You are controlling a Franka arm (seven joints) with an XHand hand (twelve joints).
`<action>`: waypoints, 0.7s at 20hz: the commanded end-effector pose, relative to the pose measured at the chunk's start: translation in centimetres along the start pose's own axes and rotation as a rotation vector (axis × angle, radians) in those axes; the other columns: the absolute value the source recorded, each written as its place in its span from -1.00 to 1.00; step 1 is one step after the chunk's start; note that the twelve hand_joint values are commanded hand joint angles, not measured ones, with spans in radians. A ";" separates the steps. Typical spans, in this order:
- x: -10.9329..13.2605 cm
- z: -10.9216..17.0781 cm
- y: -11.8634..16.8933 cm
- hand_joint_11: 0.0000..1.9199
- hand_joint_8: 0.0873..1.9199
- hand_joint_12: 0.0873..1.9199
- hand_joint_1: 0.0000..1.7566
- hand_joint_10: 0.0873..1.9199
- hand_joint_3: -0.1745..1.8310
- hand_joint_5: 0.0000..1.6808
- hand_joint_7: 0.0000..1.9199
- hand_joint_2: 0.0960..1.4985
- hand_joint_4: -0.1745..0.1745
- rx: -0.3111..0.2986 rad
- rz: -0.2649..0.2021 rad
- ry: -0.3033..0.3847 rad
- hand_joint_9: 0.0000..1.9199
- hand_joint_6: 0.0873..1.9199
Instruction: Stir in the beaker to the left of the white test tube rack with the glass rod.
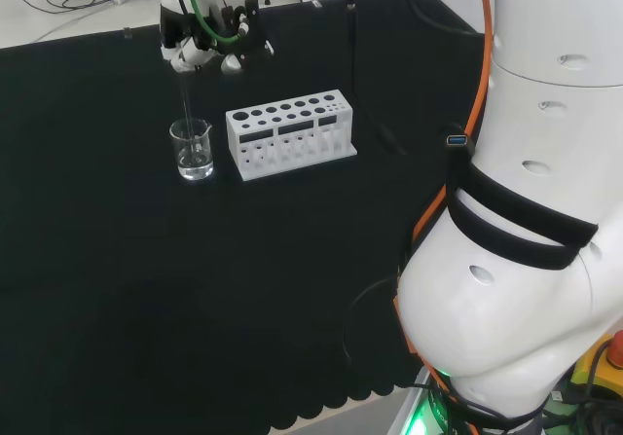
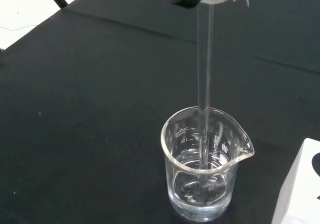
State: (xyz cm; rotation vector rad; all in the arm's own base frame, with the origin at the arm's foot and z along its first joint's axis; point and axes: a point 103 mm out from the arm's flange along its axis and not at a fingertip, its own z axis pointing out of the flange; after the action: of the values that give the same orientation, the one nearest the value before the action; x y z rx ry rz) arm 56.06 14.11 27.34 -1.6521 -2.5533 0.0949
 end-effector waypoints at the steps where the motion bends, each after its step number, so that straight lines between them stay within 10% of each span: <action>1: -0.6 -0.3 -0.1 0.72 0.20 -0.23 0.48 -0.04 -0.57 0.50 0.13 0.19 -1.00 -0.007 0.004 0.005 0.67 -0.84; 14: -0.1 -0.8 -1.0 0.72 0.19 -0.23 0.48 -0.04 -0.57 0.50 0.13 0.19 -1.00 -0.016 -0.004 -0.011 0.67 -0.85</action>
State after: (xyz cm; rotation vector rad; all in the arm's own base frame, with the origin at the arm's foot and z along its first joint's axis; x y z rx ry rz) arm 55.50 13.53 28.17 -1.6581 -2.5695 0.0807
